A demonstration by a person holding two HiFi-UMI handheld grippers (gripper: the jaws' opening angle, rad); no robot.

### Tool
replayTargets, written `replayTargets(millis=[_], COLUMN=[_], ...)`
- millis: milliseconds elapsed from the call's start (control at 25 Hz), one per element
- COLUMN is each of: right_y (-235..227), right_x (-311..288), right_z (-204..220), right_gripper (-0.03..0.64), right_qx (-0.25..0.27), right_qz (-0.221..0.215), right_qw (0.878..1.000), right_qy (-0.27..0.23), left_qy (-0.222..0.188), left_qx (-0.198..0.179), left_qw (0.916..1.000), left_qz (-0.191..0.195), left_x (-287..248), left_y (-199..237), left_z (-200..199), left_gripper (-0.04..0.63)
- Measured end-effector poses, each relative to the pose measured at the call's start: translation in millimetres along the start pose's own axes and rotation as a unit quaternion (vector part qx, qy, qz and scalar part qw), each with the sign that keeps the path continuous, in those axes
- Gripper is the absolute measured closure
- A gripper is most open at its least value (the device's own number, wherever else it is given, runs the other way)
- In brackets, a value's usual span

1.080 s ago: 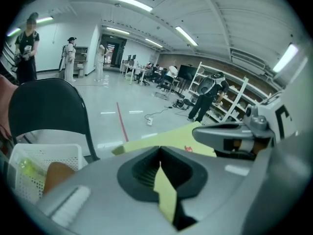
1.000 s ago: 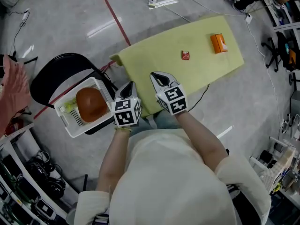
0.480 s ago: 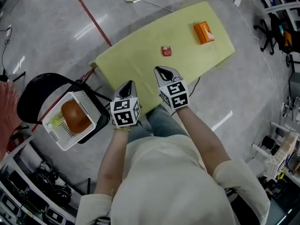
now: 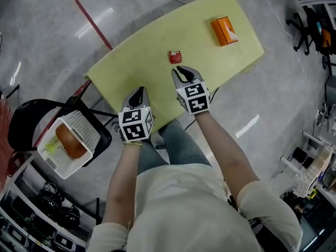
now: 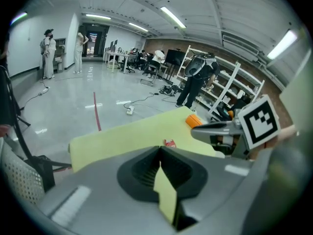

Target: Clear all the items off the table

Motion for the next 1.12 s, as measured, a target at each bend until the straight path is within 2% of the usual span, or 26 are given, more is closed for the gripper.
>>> replayTargets(millis=[480,720,1120], right_y=[-61.8,-84.1,-98.6], right_x=[-85.9,-120.5,-162.7], right_z=[37.0,54.0,73.3], right_gripper=[0.46,0.413,0.341], right_qx=[-0.001,-0.01,0.008], right_qz=[0.018,0.025,0.024], right_qw=[0.998,0.997,0.994], right_qy=[0.056,0.074,0.105], left_qy=[0.03,0.039,0.054], left_qx=[0.011,0.024,0.034], left_qw=[0.9995,0.999,0.9979], left_qz=[0.006,0.001,-0.005], left_x=[-91.4,-116.4,-140.6], left_y=[-18.4,-21.3,-23.5], left_z=[19.6,33.7,52.9], left_gripper=[0.586,0.586,0.586])
Point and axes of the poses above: the fingertips, and each gripper's own axes: x backward along the fingers, y to its left, z out of its underside, the point moved 6 cm from there along x, backward along the fingers, and after that the axes turned 12 degrees about -x, right-handed, at the moved point
